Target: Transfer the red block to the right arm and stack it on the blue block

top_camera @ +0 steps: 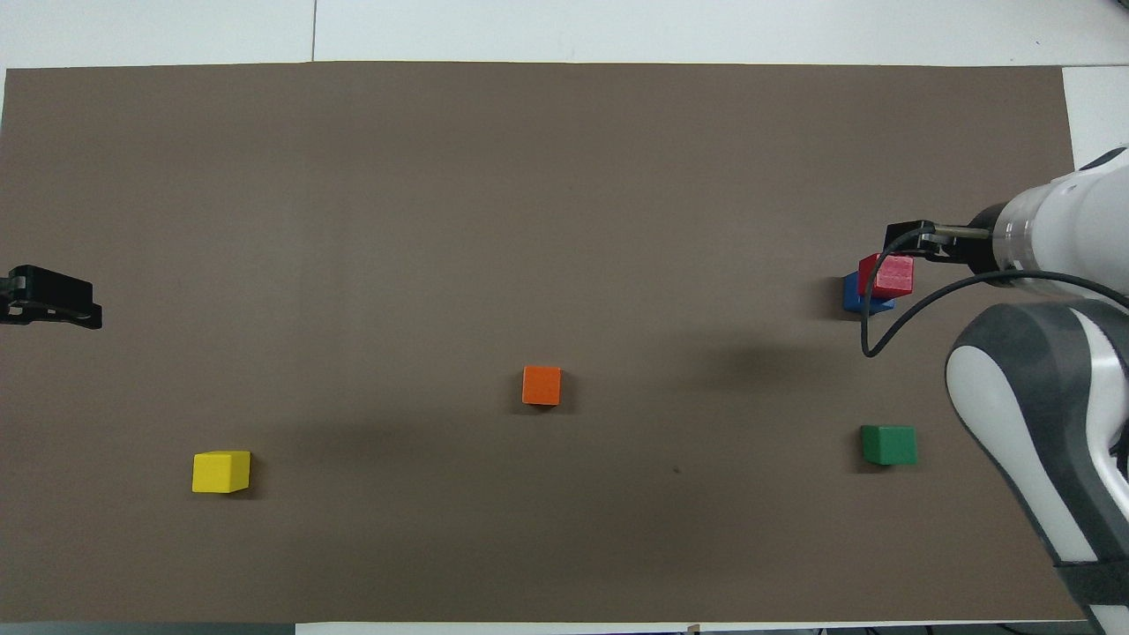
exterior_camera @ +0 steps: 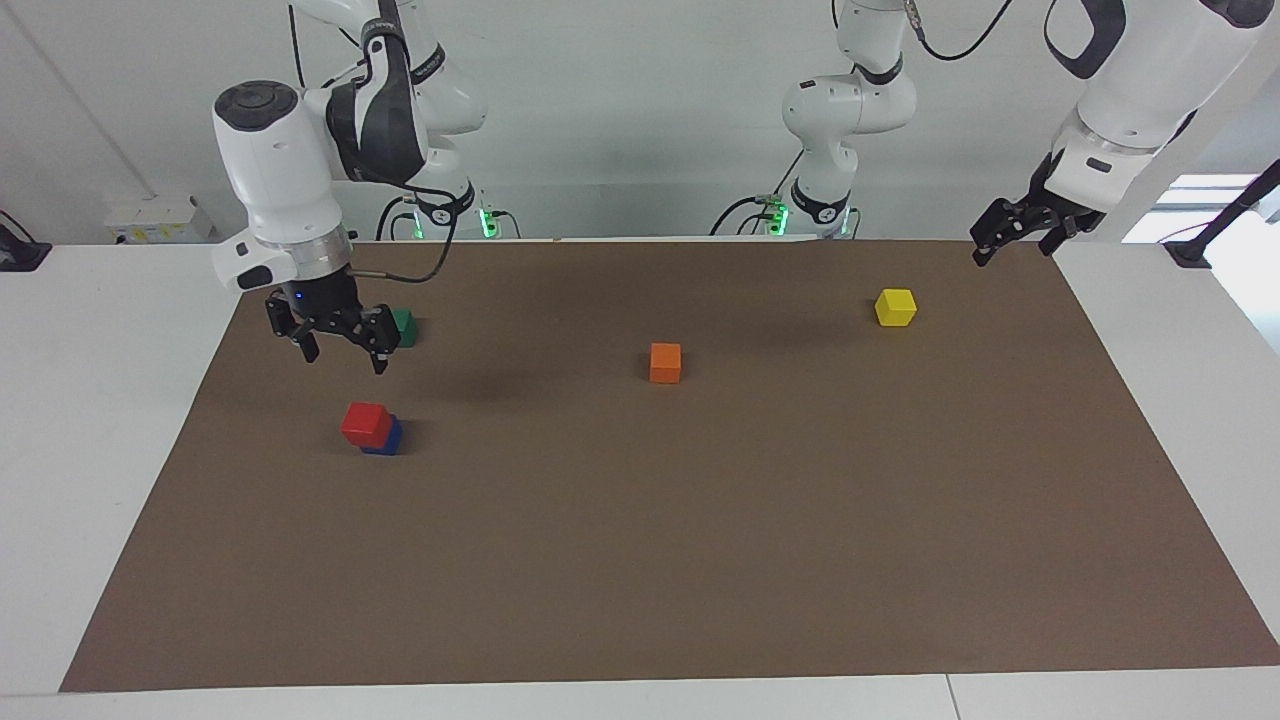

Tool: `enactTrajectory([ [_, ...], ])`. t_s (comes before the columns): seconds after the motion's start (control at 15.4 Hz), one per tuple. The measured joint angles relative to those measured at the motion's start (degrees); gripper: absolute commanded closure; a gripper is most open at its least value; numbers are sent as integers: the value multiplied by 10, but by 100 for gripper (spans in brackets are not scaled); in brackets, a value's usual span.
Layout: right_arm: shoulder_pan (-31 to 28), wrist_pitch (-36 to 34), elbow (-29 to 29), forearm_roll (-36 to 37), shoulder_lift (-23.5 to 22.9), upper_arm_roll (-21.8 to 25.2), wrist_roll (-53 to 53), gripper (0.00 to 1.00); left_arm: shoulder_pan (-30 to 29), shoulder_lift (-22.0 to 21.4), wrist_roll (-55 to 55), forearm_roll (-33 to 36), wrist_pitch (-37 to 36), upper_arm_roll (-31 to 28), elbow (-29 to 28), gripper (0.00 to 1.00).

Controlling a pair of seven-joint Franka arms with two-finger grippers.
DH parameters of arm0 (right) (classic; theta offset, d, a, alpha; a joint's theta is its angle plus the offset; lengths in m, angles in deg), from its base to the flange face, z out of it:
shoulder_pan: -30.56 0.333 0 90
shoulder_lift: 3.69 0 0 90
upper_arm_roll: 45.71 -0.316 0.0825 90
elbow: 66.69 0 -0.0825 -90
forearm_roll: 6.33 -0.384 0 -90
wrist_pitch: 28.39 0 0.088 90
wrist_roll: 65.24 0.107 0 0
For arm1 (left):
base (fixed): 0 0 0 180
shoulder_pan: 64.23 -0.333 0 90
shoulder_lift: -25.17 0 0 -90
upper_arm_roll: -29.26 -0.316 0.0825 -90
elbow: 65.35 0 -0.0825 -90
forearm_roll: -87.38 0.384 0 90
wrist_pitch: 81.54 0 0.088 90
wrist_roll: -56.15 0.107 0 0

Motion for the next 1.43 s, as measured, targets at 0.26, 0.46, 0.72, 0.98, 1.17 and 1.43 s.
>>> enactTrajectory([
  [0.26, -1, -94, -60, -7, 1, 7, -54, 0, 0, 0, 0, 0, 0, 0, 0, 0],
  [0.46, -8, -184, -103, -8, 1, 10, -82, 0, 0, 0, 0, 0, 0, 0, 0, 0],
  [0.72, -15, -272, -144, -10, 19, 10, -113, 0, 0, 0, 0, 0, 0, 0, 0, 0],
  [0.98, -15, -284, -145, -12, 36, 10, -126, 0, 0, 0, 0, 0, 0, 0, 0, 0],
  [1.17, -17, -293, -141, -43, 36, 11, -126, 1, 0, 0, 0, 0, 0, 0, 0, 0],
  [1.43, -28, -293, -135, -56, 36, 12, -126, 1, 0, 0, 0, 0, 0, 0, 0, 0],
])
